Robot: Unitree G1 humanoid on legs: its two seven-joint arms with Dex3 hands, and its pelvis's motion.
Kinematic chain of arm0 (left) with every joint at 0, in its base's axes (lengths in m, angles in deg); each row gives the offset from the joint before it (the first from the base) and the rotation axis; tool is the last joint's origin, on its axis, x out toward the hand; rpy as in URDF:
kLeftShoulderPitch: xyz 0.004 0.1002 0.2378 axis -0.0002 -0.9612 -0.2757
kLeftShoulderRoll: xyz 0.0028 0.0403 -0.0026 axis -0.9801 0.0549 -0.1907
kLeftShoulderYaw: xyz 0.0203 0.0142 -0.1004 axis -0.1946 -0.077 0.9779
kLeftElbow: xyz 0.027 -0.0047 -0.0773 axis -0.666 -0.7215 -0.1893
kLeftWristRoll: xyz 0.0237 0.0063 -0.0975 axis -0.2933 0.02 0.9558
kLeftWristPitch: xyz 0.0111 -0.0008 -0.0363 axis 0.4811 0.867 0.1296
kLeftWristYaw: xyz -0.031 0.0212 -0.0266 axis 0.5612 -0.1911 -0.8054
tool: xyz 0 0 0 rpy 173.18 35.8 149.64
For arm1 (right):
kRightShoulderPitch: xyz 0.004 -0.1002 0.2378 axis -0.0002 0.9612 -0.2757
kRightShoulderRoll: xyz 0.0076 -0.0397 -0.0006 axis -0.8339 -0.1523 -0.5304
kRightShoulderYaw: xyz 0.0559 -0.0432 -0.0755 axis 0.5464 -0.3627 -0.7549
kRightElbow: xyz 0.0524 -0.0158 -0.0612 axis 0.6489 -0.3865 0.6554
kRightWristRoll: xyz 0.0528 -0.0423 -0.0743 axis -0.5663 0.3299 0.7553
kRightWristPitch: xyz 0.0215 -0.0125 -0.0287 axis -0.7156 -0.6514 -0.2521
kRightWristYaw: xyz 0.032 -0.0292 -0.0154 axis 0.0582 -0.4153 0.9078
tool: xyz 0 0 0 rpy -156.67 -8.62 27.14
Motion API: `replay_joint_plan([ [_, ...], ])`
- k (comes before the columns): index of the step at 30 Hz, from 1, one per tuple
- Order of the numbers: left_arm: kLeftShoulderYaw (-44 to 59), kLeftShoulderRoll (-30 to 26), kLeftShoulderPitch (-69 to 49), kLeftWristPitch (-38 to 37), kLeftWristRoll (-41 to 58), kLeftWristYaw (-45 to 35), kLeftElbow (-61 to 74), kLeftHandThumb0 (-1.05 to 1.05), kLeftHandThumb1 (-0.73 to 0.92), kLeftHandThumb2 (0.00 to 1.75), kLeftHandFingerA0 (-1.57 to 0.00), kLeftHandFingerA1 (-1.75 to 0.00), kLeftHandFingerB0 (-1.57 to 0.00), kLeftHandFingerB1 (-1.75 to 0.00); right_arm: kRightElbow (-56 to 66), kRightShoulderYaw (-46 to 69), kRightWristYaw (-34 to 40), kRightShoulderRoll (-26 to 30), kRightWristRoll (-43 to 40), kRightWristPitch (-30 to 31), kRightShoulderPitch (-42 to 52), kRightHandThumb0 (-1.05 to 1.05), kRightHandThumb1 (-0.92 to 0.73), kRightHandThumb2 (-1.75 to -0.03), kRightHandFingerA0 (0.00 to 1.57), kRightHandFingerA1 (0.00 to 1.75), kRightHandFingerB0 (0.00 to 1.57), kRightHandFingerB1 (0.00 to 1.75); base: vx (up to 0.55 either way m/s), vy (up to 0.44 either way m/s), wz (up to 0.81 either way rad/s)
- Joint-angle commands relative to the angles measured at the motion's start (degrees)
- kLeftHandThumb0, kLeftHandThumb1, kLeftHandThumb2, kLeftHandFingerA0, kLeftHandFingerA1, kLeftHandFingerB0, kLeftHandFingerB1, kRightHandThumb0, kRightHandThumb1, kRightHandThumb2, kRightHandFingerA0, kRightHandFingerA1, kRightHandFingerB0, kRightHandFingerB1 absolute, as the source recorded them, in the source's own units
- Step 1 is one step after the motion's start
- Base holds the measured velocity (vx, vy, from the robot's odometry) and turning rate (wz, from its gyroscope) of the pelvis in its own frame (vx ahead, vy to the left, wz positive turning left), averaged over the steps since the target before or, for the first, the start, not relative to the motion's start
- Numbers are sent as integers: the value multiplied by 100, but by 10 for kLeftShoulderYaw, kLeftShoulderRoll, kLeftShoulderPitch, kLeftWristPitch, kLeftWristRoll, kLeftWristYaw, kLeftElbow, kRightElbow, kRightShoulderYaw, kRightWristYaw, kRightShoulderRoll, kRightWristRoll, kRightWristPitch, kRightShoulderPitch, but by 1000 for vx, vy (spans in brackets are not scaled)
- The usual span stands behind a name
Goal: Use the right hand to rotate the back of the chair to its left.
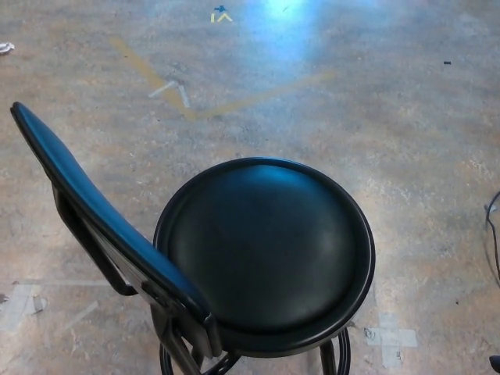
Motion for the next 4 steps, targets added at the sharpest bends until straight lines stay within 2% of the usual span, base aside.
replay_joint_plan([
  [1,1,2,-5,2,-5,4,-2,-46,74,62,-57,-48,-51,-41,-3,-2,7,-2,-8,7,-1,-105,-90,-82,0,110,0,73,0,0,0],
  [4,1,2,-3,2,-5,4,-2,-46,74,62,-57,-48,-51,-41,-3,-2,7,-2,-9,8,-2,-105,-90,-82,0,110,0,73,0,0,0],
])
